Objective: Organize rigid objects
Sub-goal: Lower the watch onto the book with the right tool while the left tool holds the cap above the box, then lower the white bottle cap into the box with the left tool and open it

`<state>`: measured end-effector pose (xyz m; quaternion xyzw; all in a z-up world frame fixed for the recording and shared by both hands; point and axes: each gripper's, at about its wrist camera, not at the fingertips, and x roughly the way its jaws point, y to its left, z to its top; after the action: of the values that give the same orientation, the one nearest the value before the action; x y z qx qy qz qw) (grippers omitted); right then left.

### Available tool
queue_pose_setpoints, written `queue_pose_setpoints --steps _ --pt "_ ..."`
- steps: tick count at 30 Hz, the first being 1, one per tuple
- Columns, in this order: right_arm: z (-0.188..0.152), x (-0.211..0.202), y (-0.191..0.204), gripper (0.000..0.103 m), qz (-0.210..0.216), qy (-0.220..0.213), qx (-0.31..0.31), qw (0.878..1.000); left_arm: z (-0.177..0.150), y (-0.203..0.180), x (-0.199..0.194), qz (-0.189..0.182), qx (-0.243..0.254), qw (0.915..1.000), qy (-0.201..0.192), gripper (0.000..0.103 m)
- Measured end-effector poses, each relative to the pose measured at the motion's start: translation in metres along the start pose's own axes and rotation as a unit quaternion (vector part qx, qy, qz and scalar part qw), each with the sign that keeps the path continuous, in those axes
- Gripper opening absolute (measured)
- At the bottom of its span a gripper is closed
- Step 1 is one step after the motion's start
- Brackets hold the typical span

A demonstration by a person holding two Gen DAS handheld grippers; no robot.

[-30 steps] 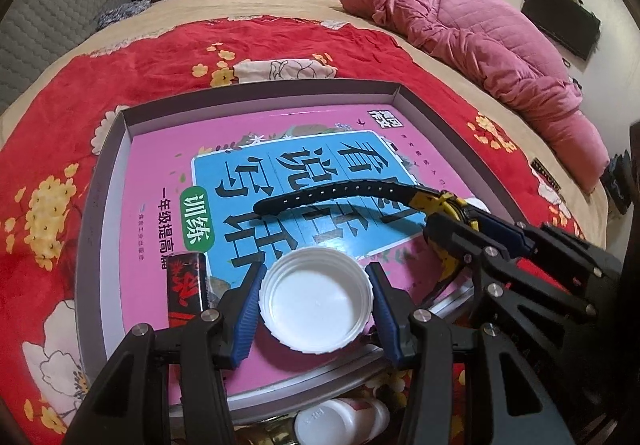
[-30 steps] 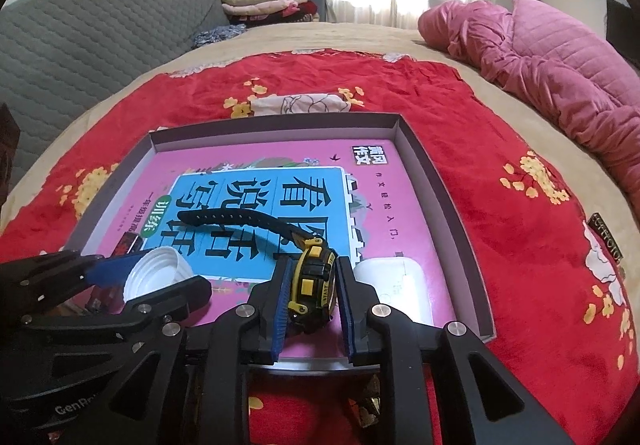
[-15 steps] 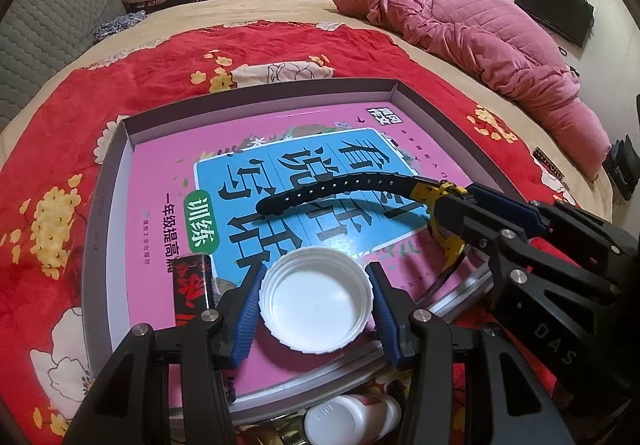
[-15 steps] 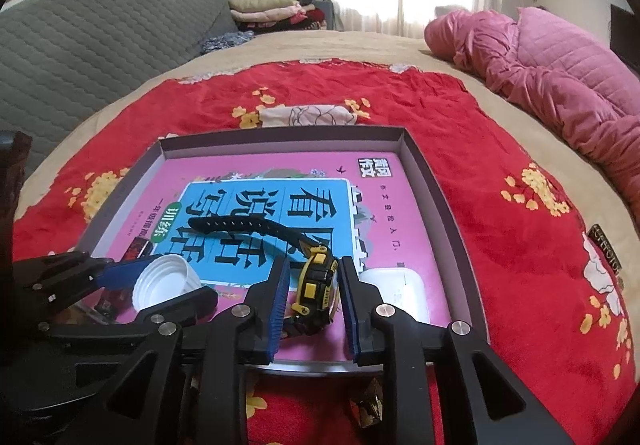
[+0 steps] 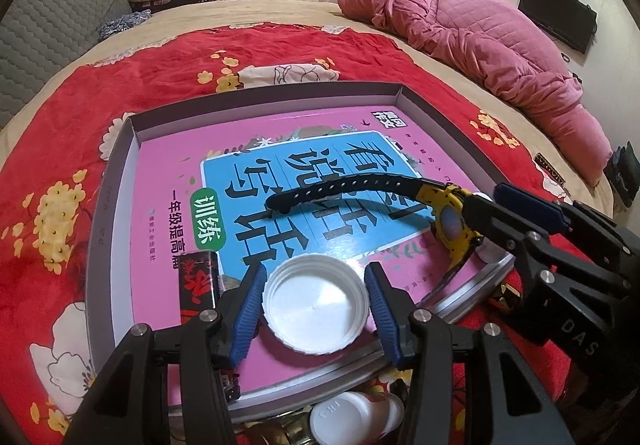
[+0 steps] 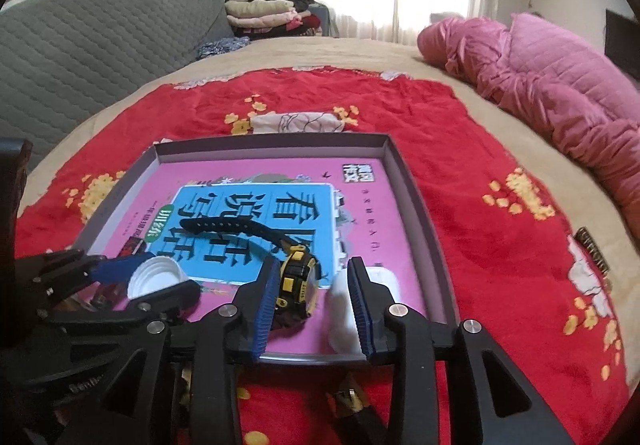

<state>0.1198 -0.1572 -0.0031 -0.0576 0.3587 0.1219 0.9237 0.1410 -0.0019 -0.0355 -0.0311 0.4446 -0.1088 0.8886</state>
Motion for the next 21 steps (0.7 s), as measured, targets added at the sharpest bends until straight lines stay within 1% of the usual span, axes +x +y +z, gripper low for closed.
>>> queue_pose_setpoints --steps 2,10,21 --pt "-0.0010 -0.0015 -0.0027 0.040 0.000 -0.001 0.004 1.000 0.0003 0.0007 0.0001 0.000 -0.001 1.0000 0.000 0.050" --pt "0.0002 -0.0058 -0.0068 0.041 0.001 -0.006 0.007 1.000 -0.0010 0.0000 -0.0006 0.000 0.000 1.0000 0.000 0.050" --pt "0.0005 -0.0094 -0.0047 0.042 0.001 -0.008 0.004 1.000 -0.0018 0.0069 -0.0034 -0.013 -0.024 0.9996 0.001 0.050"
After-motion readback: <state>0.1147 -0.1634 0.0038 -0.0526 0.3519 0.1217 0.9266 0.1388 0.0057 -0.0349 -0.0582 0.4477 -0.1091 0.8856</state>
